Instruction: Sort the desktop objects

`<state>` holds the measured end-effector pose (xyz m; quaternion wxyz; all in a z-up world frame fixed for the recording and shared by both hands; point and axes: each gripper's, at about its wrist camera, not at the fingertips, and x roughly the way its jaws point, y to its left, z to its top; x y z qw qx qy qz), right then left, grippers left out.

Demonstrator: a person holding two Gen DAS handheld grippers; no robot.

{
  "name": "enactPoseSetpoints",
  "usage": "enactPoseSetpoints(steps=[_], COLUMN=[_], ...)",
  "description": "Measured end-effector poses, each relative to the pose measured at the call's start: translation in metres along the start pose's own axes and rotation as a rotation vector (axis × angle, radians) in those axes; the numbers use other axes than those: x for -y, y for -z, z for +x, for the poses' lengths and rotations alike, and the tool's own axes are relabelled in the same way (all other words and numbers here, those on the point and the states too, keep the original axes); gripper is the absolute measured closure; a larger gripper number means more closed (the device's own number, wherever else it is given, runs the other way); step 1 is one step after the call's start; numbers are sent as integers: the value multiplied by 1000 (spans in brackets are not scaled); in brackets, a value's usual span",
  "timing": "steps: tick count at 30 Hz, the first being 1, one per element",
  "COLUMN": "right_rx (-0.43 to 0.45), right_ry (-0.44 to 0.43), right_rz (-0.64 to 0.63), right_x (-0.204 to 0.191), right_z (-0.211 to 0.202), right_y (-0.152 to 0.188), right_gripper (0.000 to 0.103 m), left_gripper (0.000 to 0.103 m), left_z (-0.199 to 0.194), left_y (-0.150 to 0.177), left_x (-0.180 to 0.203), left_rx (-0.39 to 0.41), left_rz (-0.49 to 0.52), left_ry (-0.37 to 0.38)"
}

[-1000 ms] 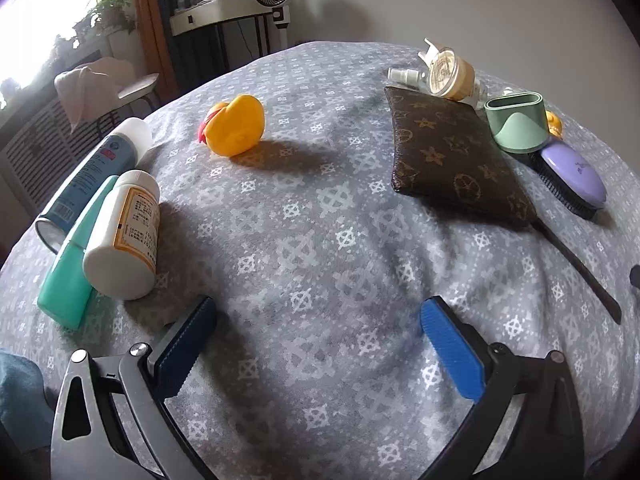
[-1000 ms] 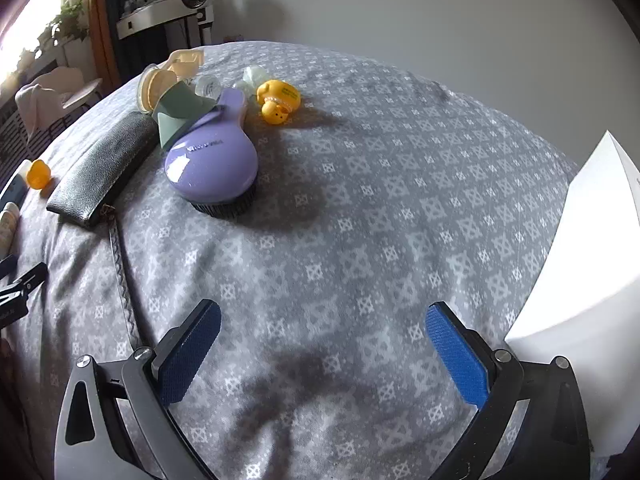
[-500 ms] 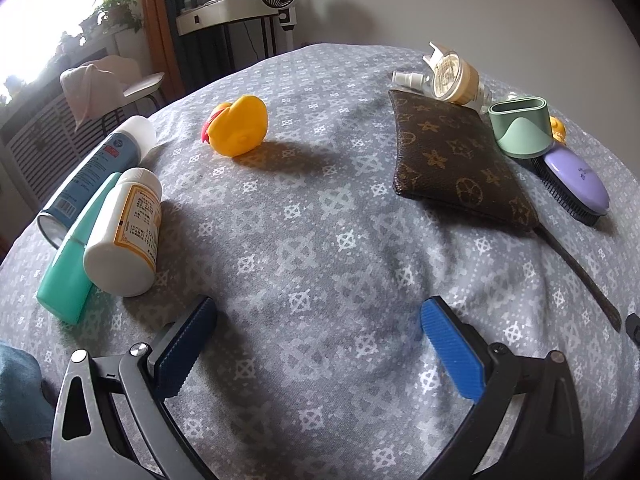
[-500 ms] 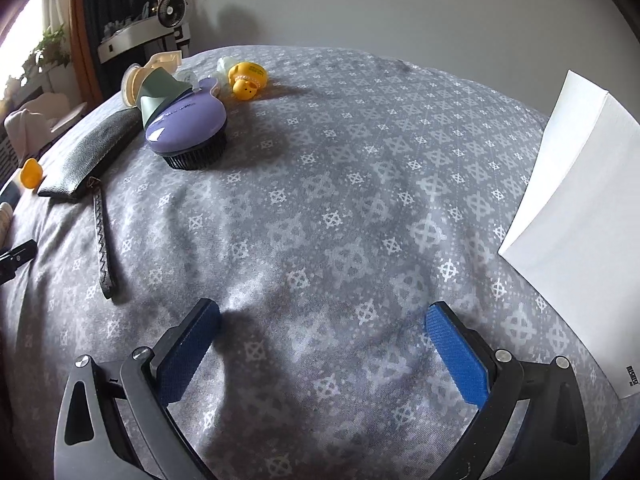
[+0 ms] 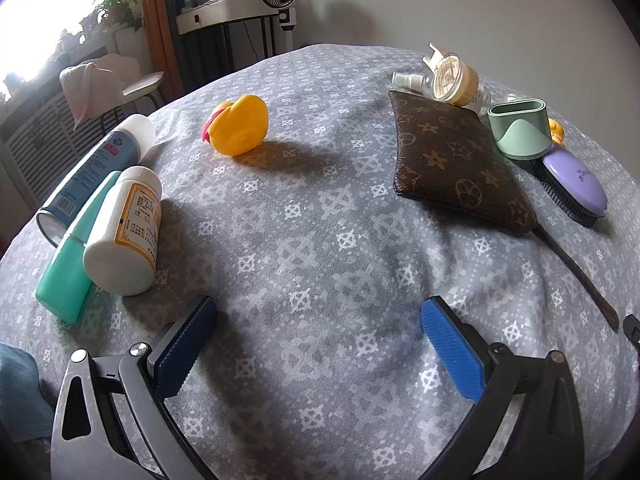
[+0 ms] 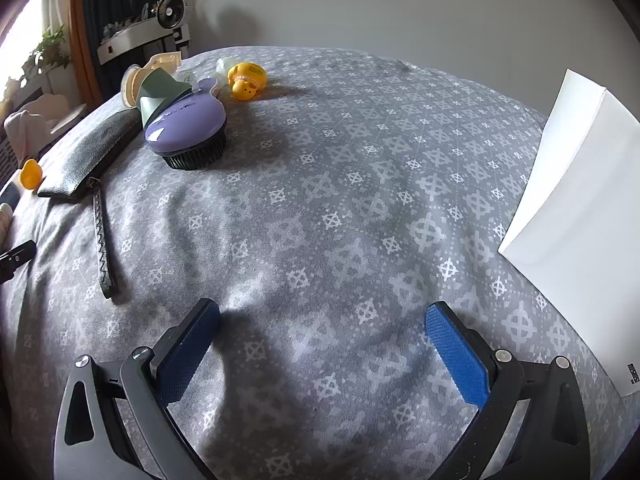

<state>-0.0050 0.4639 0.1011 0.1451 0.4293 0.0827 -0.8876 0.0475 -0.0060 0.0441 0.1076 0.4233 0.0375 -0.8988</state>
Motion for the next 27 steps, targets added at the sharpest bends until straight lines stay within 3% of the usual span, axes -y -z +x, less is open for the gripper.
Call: enactPoseSetpoints(steps=[27], right_rx=[0], right_ry=[1], right_rz=[2], right_x=[0], right_z=[-1], right_y=[1], right_gripper=[0], left_gripper=[0], left_z=[-1], left_y=[0], left_x=[0], left_rx=[8], left_rz=[-5], left_ry=[4])
